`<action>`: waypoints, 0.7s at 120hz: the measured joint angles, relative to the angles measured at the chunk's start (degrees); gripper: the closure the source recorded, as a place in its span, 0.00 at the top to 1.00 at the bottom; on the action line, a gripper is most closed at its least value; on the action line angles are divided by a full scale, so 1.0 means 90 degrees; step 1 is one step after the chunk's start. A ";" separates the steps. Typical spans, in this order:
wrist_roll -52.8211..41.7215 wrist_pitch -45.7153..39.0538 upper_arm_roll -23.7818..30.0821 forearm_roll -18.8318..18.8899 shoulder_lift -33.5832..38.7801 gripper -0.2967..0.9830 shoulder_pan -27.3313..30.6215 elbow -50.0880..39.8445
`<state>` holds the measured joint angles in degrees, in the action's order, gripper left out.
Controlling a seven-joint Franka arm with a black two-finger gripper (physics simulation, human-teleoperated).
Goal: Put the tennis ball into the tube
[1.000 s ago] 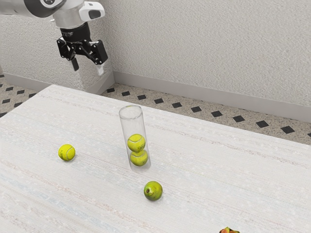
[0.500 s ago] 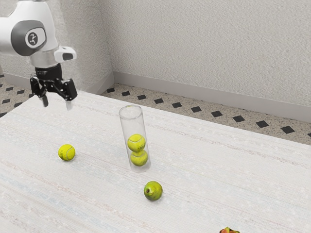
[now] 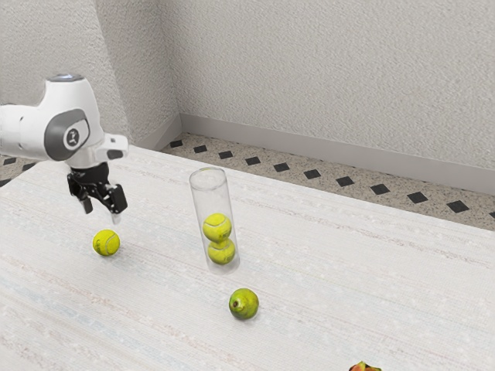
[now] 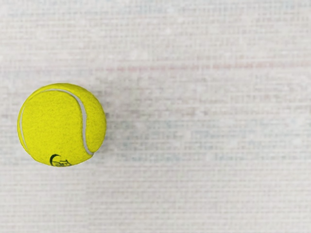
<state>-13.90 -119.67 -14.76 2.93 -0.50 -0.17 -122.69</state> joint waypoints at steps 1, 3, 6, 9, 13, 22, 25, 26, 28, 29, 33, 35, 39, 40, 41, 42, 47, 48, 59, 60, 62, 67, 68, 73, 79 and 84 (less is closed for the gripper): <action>-0.0023 -0.0011 0.0000 -0.0001 -0.0031 0.77 0.0001 0.0024; -0.0072 -0.0033 0.0000 -0.0005 -0.0092 0.77 0.0003 0.0072; -0.0156 -0.0064 0.0000 -0.0013 -0.0197 0.77 0.0013 0.0151; -0.0242 -0.0090 0.0001 -0.0021 -0.0283 0.77 0.0042 0.0213; -0.0350 -0.0121 0.0002 -0.0029 -0.0369 0.77 0.0136 0.0262; -0.0571 -0.0179 0.0001 -0.0048 -0.0510 0.77 0.0570 0.0309; -0.0641 -0.0199 0.0000 -0.0051 -0.0542 0.77 0.0725 0.0313; -0.0665 -0.0206 0.0000 -0.0050 -0.0554 0.77 0.0770 0.0314; -0.0716 -0.0222 0.0000 -0.0053 -0.0577 0.77 0.0846 0.0315; -0.0741 -0.0230 0.0000 -0.0052 -0.0589 0.77 0.0879 0.0316; -0.0841 -0.0274 -0.0001 -0.0049 -0.0647 0.77 0.0980 0.0316; -0.0890 -0.0299 -0.0001 -0.0047 -0.0675 0.77 0.1009 0.0314; -0.0984 -0.0364 0.0000 -0.0044 -0.0742 0.77 0.1032 0.0305; -0.1006 -0.0382 0.0002 -0.0043 -0.0756 0.77 0.1032 0.0302; -0.1029 -0.0402 0.0003 -0.0042 -0.0774 0.77 0.1031 0.0296; -0.1051 -0.0423 0.0004 -0.0042 -0.0790 0.77 0.1028 0.0291; -0.1156 -0.0523 0.0007 -0.0039 -0.0865 0.77 0.1009 0.0269; -0.1176 -0.0542 0.0007 -0.0039 -0.0876 0.77 0.1005 0.0266; -0.1380 -0.0787 0.0009 -0.0036 -0.1093 0.77 0.0994 0.0237; -0.1397 -0.0809 0.0009 -0.0036 -0.1112 0.77 0.0994 0.0236; -0.1431 -0.0852 0.0010 -0.0041 -0.1156 0.77 0.0994 0.0235; -0.1510 -0.0946 0.0020 -0.0056 -0.1226 0.77 0.0996 0.0250; -0.1525 -0.0962 0.0023 -0.0065 -0.1236 0.77 0.0996 0.0255; -0.1598 -0.1036 0.0038 -0.0144 -0.1315 0.77 0.0996 0.0297; -0.1678 -0.1106 0.0051 -0.0276 -0.1450 0.77 0.0994 0.0389; -0.1741 -0.1158 0.0055 -0.0393 -0.1564 0.77 0.0994 0.0450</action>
<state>-29.57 -130.09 -14.27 -0.61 -14.58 8.77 -118.63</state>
